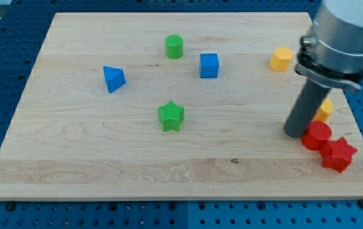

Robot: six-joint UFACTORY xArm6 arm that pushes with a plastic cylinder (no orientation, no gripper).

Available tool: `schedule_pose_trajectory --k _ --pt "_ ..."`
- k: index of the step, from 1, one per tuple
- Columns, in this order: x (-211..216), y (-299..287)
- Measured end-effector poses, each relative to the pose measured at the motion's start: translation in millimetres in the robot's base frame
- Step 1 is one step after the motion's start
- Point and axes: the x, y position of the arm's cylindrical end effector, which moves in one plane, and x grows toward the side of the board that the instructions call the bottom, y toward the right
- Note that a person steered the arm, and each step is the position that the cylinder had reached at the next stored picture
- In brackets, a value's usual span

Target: Slide the green star towards bottom left

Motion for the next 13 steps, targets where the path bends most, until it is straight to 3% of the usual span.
schedule_pose_trajectory --k 4,6,8,10,12,13 --pt "-4 12" --pt "-73 -54" --pt "-58 -144" --pt "-43 -167" --pt "-35 -266" --pt "-22 -267"
